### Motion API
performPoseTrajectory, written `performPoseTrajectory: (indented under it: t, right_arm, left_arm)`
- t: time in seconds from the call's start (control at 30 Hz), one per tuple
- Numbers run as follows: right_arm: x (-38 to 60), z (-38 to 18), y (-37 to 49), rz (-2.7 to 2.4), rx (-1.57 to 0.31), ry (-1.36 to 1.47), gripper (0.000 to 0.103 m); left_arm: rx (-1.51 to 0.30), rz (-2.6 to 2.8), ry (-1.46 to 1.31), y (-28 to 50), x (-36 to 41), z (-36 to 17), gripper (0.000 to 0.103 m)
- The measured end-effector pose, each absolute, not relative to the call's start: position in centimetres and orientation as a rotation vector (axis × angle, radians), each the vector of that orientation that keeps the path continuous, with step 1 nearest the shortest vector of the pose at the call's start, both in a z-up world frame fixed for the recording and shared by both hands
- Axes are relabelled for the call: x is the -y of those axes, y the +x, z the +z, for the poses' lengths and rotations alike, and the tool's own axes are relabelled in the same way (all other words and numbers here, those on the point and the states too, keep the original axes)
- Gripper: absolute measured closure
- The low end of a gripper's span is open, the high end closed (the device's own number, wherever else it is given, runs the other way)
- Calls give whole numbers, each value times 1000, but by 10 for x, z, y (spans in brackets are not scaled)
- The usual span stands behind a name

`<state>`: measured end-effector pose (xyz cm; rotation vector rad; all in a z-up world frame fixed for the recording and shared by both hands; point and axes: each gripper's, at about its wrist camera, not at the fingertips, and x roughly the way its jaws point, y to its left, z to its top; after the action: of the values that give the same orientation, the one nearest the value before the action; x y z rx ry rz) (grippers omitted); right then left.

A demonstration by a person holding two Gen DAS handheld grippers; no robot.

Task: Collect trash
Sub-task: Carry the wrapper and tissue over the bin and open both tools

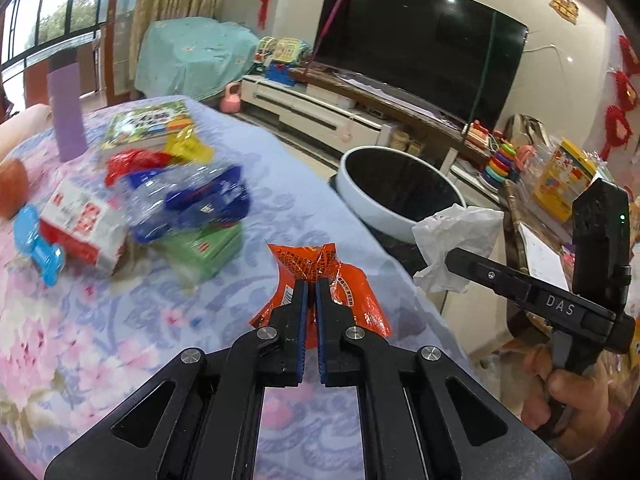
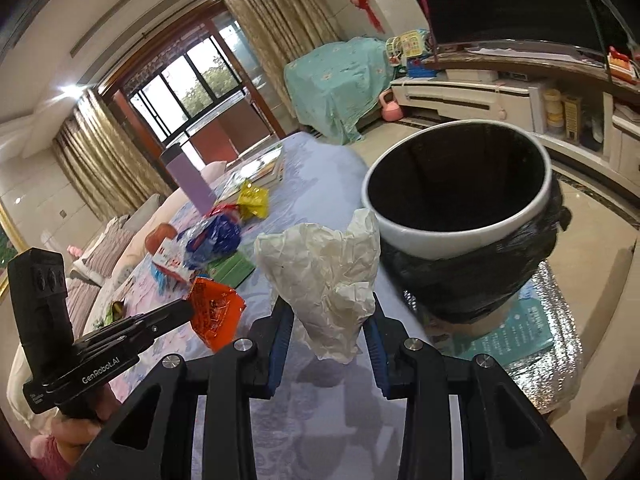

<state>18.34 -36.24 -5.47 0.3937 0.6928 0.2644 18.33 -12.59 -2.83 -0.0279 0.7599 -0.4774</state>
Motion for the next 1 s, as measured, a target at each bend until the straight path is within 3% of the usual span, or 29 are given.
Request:
performPoseTrajectory:
  t: [1.0]
  right_arm:
    - [437,-47,224,145,-680,401,68]
  left_arm:
    - [-715,-579,46,242,219,-6,100]
